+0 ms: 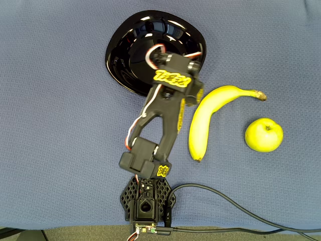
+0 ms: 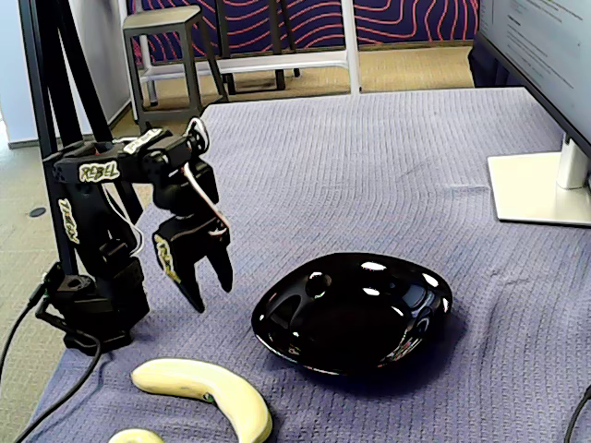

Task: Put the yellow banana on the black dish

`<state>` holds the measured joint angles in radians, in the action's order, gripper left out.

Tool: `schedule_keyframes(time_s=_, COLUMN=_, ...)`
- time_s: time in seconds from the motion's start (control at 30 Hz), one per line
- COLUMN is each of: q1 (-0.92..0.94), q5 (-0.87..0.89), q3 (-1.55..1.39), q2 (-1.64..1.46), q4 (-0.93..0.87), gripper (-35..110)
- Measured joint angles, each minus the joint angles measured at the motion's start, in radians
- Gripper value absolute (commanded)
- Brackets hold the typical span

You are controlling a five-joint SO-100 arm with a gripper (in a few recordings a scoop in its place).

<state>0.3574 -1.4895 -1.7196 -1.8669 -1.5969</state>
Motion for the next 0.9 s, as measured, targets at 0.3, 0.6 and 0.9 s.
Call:
schedule_keyframes(time_s=0.3, q1=0.167, q5=0.0, q3=0.061, q2=0.115, q4=0.055, gripper=23)
schedule_keyframes(time_s=0.6, q1=0.23, q5=0.0, q3=0.087, q2=0.252, q4=0.1, gripper=26)
schedule_keyframes(time_s=0.9, q1=0.249, q5=0.0, q3=0.087, q2=0.299, q4=0.146, gripper=27)
